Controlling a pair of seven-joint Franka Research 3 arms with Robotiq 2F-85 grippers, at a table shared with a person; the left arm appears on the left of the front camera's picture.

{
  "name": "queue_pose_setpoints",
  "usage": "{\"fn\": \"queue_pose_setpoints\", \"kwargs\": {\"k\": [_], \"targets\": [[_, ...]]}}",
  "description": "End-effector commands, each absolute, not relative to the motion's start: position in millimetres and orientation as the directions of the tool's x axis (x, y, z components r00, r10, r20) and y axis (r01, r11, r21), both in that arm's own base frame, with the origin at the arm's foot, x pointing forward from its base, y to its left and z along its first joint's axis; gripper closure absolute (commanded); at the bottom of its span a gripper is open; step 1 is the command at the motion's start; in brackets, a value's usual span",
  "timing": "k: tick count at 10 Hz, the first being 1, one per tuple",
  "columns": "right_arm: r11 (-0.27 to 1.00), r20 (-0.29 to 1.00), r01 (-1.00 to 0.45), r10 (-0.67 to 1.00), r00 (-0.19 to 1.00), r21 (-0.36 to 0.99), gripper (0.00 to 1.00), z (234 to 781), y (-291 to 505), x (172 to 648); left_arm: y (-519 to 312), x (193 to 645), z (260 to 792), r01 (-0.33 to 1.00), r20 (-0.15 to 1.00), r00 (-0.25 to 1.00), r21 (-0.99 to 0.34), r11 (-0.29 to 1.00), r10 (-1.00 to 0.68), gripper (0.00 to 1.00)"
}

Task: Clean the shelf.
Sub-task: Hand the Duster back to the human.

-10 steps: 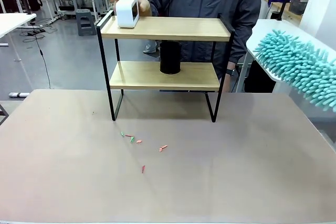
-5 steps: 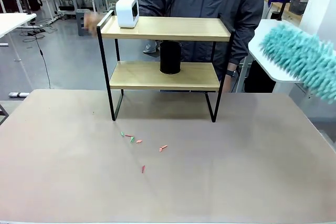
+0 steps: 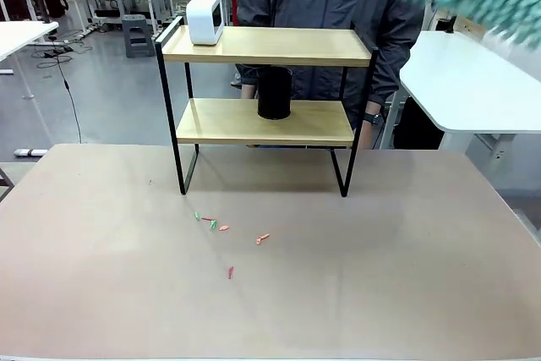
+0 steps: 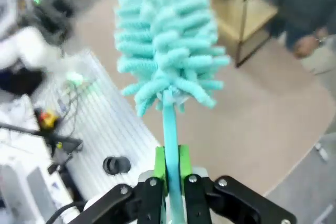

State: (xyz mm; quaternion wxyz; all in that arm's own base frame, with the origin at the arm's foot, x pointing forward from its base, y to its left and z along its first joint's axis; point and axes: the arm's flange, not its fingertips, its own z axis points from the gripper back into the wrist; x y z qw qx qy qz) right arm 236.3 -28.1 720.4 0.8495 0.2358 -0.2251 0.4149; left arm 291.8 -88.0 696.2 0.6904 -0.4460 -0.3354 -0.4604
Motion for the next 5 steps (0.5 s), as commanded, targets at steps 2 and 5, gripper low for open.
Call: {"fn": "queue_pose_setpoints", "kwargs": {"k": [2,5], "targets": [[0.156,0.401,-0.968,0.888,0.225,0.199,0.88,694.3,19.2,233.9,-145.3,317.5,647.0,0.918,0.811,0.392,-0.373,0.133,-0.434,0.0],[0.311,0.437,-0.919,0.811,0.39,0.243,0.88,695.7,30.3,239.4,-144.3,309.2,661.4,0.926,0.828,0.376,-0.353,0.134,-0.415,0.0]]}}
